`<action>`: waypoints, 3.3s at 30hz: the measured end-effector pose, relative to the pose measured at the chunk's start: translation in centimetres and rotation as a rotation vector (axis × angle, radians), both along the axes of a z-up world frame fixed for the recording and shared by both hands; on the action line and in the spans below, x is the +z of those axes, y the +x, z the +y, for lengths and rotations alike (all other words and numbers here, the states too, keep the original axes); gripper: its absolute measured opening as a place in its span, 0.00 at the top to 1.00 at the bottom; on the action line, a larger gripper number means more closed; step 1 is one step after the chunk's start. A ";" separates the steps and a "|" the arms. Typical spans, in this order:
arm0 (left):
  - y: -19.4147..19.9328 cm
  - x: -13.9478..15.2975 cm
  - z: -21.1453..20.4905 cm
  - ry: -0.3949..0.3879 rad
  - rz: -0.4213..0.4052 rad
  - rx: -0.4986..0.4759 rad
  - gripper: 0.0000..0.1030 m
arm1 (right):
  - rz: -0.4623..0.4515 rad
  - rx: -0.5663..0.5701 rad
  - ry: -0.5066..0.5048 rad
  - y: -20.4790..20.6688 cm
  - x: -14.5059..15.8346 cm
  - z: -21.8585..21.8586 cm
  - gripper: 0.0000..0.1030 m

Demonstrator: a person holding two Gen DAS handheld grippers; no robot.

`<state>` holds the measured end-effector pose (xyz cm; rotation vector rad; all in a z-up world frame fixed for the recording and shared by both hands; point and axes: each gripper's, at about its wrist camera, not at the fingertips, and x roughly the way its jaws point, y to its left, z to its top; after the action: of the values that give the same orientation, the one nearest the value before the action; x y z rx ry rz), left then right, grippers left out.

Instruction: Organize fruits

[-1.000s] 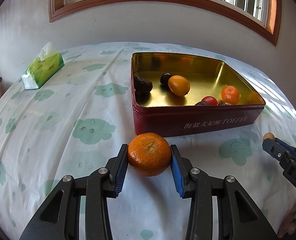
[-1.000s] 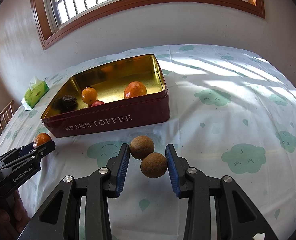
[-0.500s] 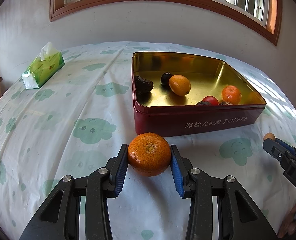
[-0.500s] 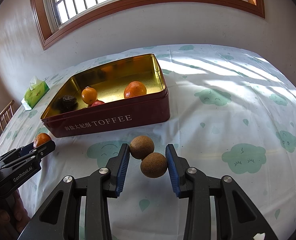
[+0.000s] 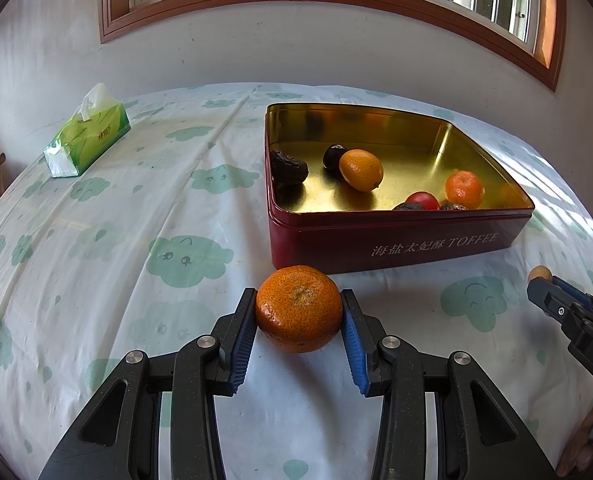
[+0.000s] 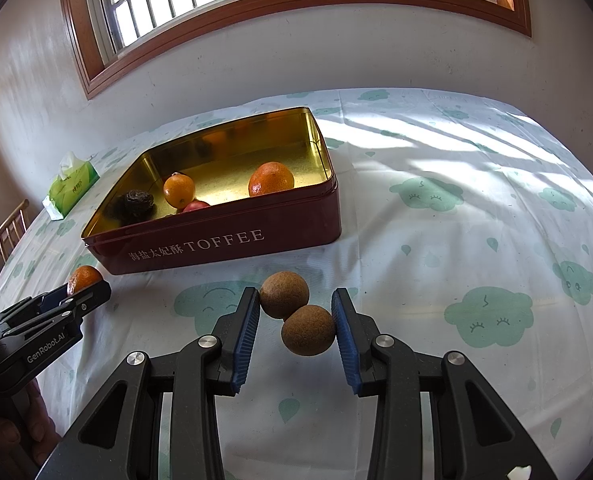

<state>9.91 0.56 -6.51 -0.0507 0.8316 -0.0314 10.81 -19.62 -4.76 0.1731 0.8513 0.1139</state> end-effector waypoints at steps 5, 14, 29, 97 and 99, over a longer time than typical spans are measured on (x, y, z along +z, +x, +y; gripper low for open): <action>-0.1 0.0 0.0 0.000 0.000 0.001 0.60 | -0.001 -0.001 0.001 0.0 0.0 0.0 0.66; -0.1 0.0 0.1 0.000 -0.001 0.001 0.60 | -0.008 0.000 -0.003 -0.1 0.1 0.2 0.66; -0.5 0.3 0.3 0.006 -0.021 0.008 0.60 | -0.019 0.009 0.009 -0.5 0.3 0.1 0.66; 9.9 5.2 -1.7 0.064 -0.180 -0.033 0.34 | -0.100 0.121 0.017 10.8 3.3 2.1 0.52; 9.8 5.2 -1.6 0.059 -0.181 -0.029 0.34 | -0.104 0.120 0.017 10.7 3.4 2.1 0.51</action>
<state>19.72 -1.07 -1.34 0.0200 0.6519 -0.0382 21.48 -17.56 -1.34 0.1303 0.7572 0.2409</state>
